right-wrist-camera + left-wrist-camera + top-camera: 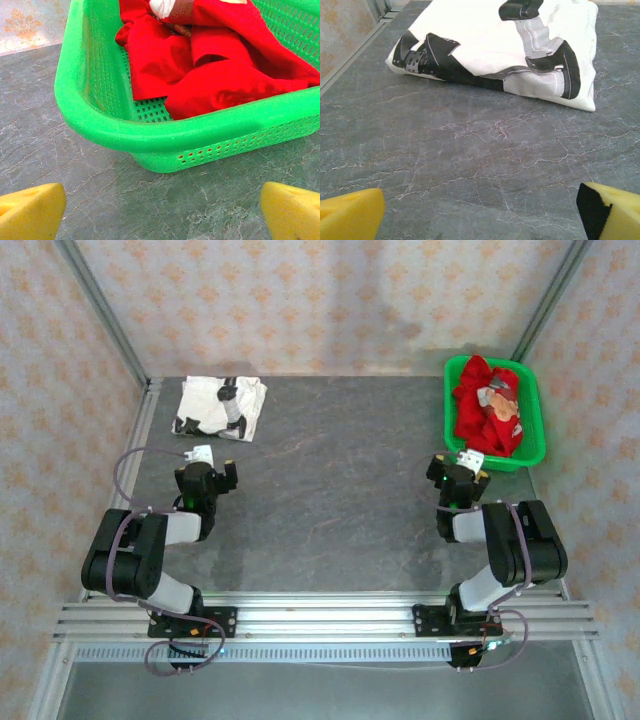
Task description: Fold and stack the t-shirts
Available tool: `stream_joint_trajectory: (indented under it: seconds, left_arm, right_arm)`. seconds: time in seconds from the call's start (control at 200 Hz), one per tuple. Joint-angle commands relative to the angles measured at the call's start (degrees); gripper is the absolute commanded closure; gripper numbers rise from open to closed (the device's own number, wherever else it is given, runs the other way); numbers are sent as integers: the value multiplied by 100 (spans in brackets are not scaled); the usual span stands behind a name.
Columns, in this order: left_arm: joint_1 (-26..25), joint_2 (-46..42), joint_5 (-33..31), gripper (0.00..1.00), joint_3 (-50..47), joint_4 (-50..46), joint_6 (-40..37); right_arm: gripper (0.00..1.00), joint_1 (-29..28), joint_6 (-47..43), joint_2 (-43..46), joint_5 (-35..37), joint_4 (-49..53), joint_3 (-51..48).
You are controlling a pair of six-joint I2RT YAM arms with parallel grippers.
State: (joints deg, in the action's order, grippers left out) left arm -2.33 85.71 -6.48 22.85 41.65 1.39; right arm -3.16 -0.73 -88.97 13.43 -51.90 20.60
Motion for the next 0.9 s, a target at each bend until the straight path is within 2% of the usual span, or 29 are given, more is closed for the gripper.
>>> stream_joint_trajectory:
  seconds: [0.0,0.63,0.671,0.701,0.736,0.781,0.851,0.896]
  left_arm:
    - [-31,-2,-147,0,123,151,-113]
    - [-32,-10,-114,0,130,172,-128]
    - [-39,-124,6,0,283,-170,-152]
    - [-42,-339,151,0,583,-869,-215]
    - [-39,-573,299,0,941,-1692,-250]
    - [-56,-879,477,0,1251,-2394,-162]
    - [-114,-1397,870,0,1592,-3163,263]
    - [-242,-1639,832,0,1915,-3830,547]
  right_arm:
    - [1,17,2,35,-61,-105,54]
    - [1,6,-71,128,-98,-124,63]
    - [1,-124,-248,546,-131,479,205]
    - [1,-283,-299,973,31,1345,429]
    - [1,-397,-34,1435,174,2460,781]
    - [0,-417,379,2003,-195,3826,1214]
    - [0,-569,779,2678,-474,4791,1420]
    - [1,-680,1078,3133,-764,5396,1532]
